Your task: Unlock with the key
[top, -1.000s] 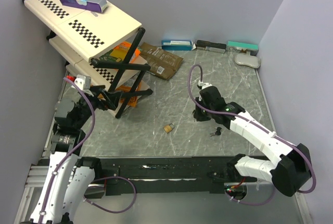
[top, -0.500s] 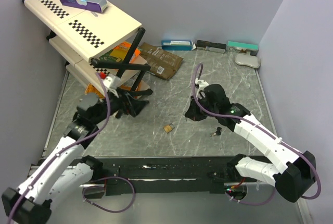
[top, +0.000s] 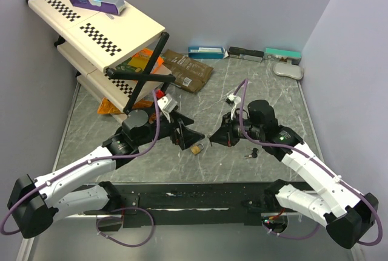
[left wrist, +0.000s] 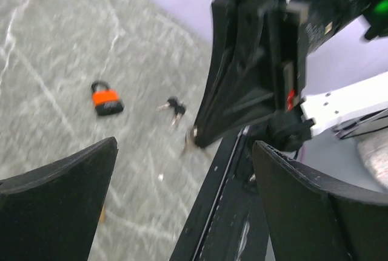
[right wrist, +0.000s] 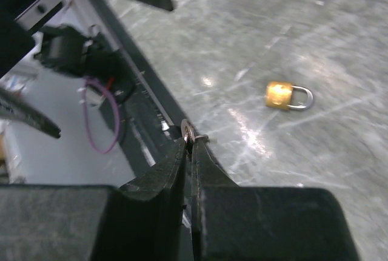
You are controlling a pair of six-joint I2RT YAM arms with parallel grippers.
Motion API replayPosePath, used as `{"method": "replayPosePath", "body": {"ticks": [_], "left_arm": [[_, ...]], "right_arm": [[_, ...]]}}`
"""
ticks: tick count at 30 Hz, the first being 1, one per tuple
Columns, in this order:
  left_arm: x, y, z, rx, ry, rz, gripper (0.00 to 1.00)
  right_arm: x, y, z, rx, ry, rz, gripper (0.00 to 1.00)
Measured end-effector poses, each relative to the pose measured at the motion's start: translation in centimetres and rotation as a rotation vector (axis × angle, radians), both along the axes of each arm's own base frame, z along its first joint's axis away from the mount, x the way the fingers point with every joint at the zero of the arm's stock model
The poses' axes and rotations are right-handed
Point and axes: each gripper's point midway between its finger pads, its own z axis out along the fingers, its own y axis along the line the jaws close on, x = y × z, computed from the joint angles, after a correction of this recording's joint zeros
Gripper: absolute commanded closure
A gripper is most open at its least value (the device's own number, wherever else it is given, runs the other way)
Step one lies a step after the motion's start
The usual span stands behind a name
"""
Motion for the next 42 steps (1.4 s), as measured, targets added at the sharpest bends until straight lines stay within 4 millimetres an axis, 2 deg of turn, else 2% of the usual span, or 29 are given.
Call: {"method": "replayPosePath", "body": {"ticks": [7, 14, 17, 21, 28, 33, 35, 40, 42], "left_arm": [[-0.7, -0.5, 1.7, -0.076, -0.027, -0.047, 0.01], [-0.5, -0.4, 1.8, -0.089, -0.01, -0.034, 0.07], [-0.6, -0.5, 1.5, -0.099, -0.004, -0.041, 0.06], [-1.7, -0.7, 0.7, -0.106, 0.007, -0.109, 0.01], [-4.3, -1.4, 0.1, -0.097, 0.006, -0.281, 0.01], [-5.6, -1.8, -1.1, -0.07, 0.031, -0.377, 0.07], [-5.9, -1.8, -1.4, -0.064, 0.036, -0.399, 0.15], [-6.5, -1.9, -1.0, -0.08, 0.02, -0.444, 0.28], [-6.7, -2.0, -0.7, -0.09, 0.014, -0.458, 0.3]], "right_arm": [[-1.5, 1.2, 1.5, 0.08, -0.012, 0.119, 1.0], [-1.7, 1.6, 2.3, 0.113, -0.035, 0.156, 1.0], [-2.0, 1.9, 2.6, 0.135, -0.046, 0.175, 1.0], [-2.4, 1.9, 2.8, 0.149, -0.043, 0.192, 1.0], [-3.8, 2.1, 4.1, 0.205, -0.041, 0.254, 1.0], [-4.7, 2.3, 4.8, 0.239, -0.025, 0.3, 1.0], [-4.9, 2.4, 5.1, 0.25, -0.017, 0.312, 1.0], [-5.2, 2.5, 5.7, 0.274, -0.021, 0.331, 1.0], [-5.3, 2.6, 5.9, 0.28, -0.02, 0.332, 1.0]]}}
